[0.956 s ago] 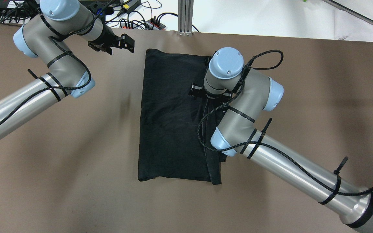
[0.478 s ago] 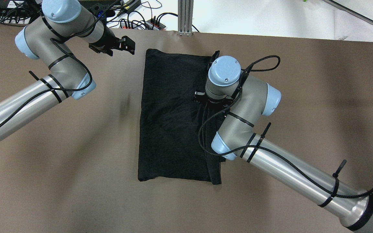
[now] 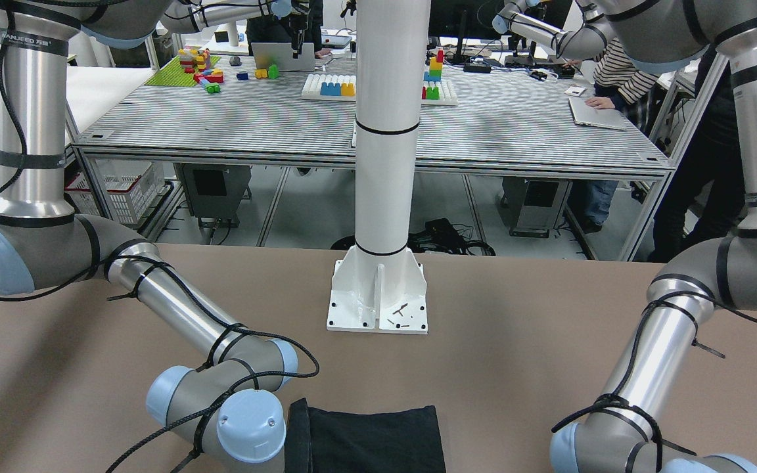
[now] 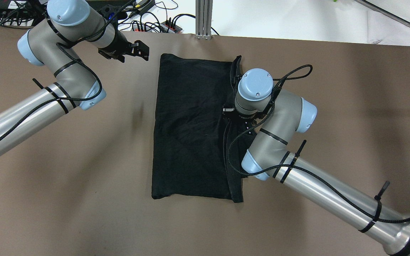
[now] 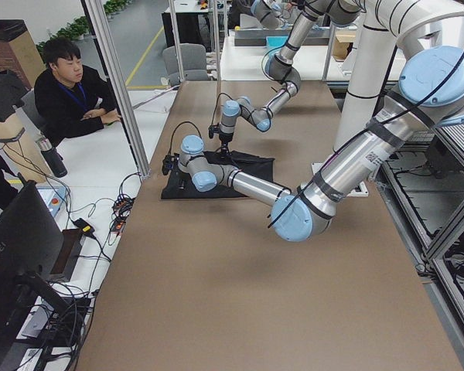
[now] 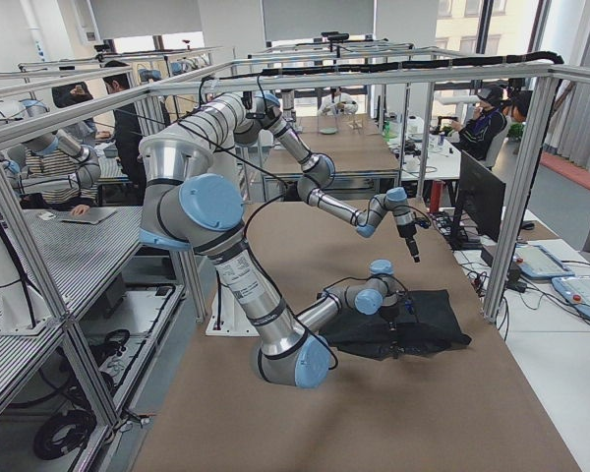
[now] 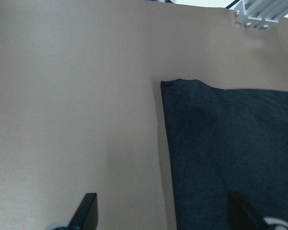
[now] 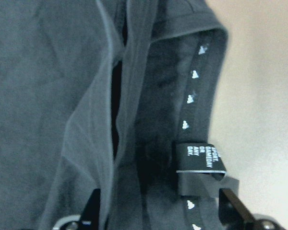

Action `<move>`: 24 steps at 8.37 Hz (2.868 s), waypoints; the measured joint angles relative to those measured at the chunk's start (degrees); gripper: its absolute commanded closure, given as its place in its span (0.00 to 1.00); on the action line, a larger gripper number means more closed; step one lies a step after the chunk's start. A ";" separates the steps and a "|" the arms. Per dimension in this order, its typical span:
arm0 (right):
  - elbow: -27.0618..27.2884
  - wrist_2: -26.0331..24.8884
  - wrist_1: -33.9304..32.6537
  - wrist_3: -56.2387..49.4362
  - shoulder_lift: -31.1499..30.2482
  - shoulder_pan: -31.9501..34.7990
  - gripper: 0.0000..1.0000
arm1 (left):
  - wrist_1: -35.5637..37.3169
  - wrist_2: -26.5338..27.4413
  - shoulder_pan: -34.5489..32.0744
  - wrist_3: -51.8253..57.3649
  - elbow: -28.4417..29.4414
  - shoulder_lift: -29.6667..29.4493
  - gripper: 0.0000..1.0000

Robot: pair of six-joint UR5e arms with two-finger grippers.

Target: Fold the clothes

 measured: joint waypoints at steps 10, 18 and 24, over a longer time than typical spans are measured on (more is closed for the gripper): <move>16.91 1.92 -11.41 -2.28 -5.44 3.09 0.09 | -0.13 -0.13 0.07 -0.03 -0.34 1.04 0.05; 18.31 -3.11 -8.09 8.16 -10.92 -7.07 0.08 | -1.13 -0.18 0.09 -0.16 -0.65 2.04 0.05; 18.11 -3.48 -6.63 4.08 -13.46 -6.58 0.08 | -1.15 -0.11 0.66 0.00 -0.37 2.03 0.05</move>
